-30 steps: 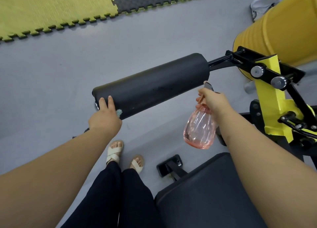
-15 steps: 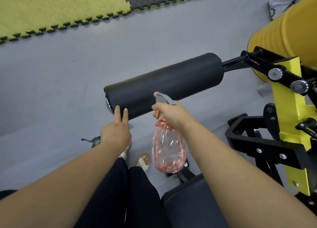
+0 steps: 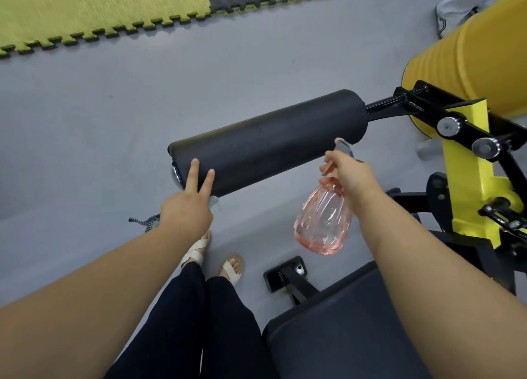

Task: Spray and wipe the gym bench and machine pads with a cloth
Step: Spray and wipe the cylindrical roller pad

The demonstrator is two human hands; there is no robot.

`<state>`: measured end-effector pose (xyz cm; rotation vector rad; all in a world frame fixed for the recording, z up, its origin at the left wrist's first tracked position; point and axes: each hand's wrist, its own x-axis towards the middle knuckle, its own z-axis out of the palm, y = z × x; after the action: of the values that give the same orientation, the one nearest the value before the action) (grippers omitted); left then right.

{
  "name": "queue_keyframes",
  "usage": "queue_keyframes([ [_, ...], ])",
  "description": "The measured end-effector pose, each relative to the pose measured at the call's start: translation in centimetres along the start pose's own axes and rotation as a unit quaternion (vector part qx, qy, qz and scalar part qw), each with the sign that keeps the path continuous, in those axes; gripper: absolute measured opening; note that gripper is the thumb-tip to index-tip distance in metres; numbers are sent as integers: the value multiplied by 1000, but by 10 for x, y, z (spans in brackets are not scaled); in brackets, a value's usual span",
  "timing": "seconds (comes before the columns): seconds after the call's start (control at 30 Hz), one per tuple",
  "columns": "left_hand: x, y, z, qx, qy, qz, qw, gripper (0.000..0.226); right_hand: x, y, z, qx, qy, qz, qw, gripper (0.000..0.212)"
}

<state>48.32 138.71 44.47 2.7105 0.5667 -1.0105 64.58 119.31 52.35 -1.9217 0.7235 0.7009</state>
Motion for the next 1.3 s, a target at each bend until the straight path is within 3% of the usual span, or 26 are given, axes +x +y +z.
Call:
queue_keyframes([
  [0.1,-10,4,2,22,-14,7,1000,77,7,-10,-12,7,14,10,1000,17],
  [0.3,-14,5,-3,-8,16,19,1000,77,-7,-18,-14,-22,-13,21,999,21],
  [0.4,7,-1,-15,-49,47,-5,998,83,-30,-15,6,-47,-77,-5,996,17],
  [0.53,22,-6,-22,-76,26,-31,996,83,-56,-2,42,-114,-190,-44,974,26],
  [0.67,13,-7,-13,-32,17,-11,999,86,-69,14,66,-172,-215,-49,960,21],
  [0.9,-19,-3,7,41,-16,37,998,85,-52,18,54,-134,-135,-45,981,17],
  [1.0,-21,-4,5,22,-9,48,999,83,-38,12,39,-68,-79,-23,994,13],
  [1.13,0,-6,-12,-26,33,34,999,84,-20,1,16,-32,-24,7,999,26],
  [1.3,18,-11,-26,-52,1,14,999,86,-12,-9,-3,-20,0,16,1000,15],
])
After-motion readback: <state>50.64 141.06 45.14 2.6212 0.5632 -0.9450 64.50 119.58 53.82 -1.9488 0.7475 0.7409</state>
